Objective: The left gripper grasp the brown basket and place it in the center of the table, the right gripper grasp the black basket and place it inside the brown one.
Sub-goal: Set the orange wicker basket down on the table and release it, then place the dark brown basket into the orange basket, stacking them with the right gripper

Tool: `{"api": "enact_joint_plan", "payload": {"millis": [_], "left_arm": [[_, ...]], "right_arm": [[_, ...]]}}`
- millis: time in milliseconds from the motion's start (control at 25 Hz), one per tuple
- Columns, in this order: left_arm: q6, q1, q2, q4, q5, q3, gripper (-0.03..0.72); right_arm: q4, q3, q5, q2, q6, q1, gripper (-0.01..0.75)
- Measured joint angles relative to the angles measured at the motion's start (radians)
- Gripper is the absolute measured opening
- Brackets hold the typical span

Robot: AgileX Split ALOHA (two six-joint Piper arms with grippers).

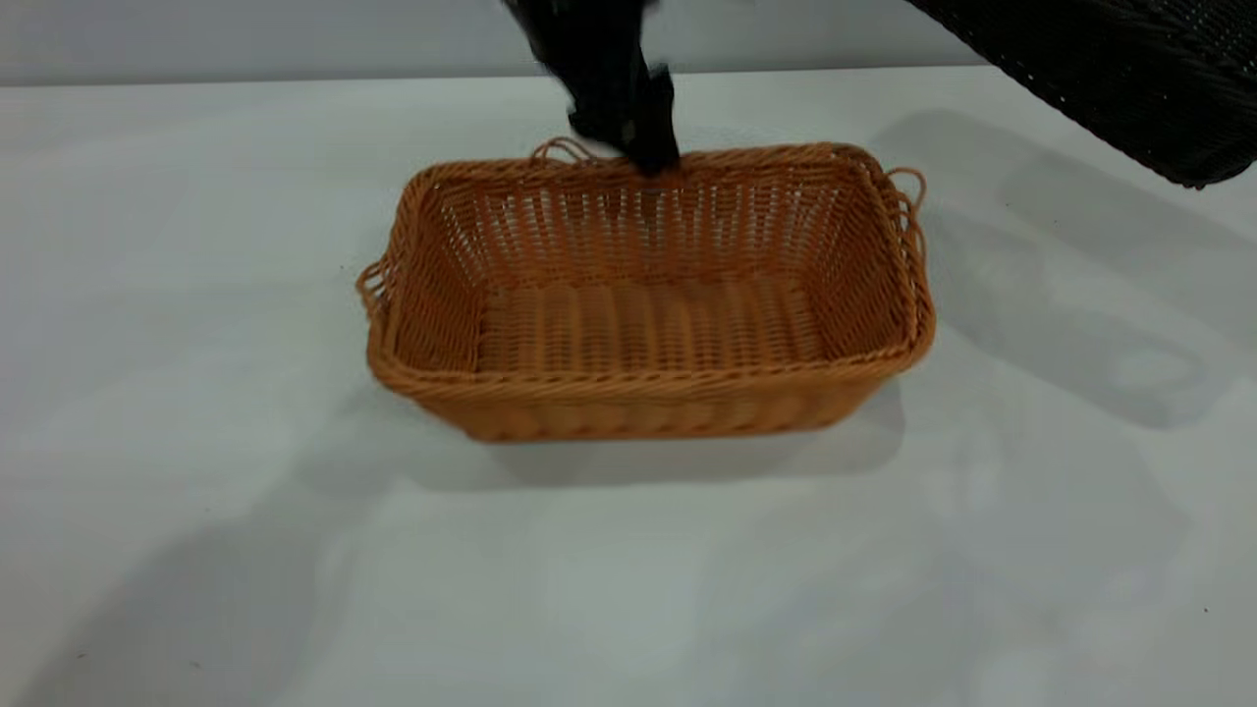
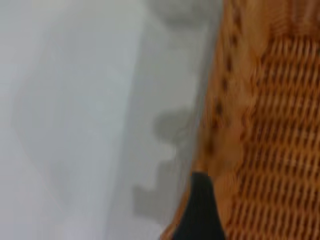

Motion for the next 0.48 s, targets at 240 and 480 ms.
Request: {"api": "enact_joint_plan", "payload": {"millis": [240, 480], "left_arm": [[-0.346, 0.136, -0.163, 0.02, 0.026, 0.0, 0.533], [-0.505, 0.266, -0.253, 0.02, 0.04, 0.0, 0.535]], "right_arm": [[-0.128, -0.002, -0.006, -0.046, 0.109, 0.135, 0.08], [-0.311, -0.021, -0.006, -0.045, 0.268, 0.378, 0.08]]}}
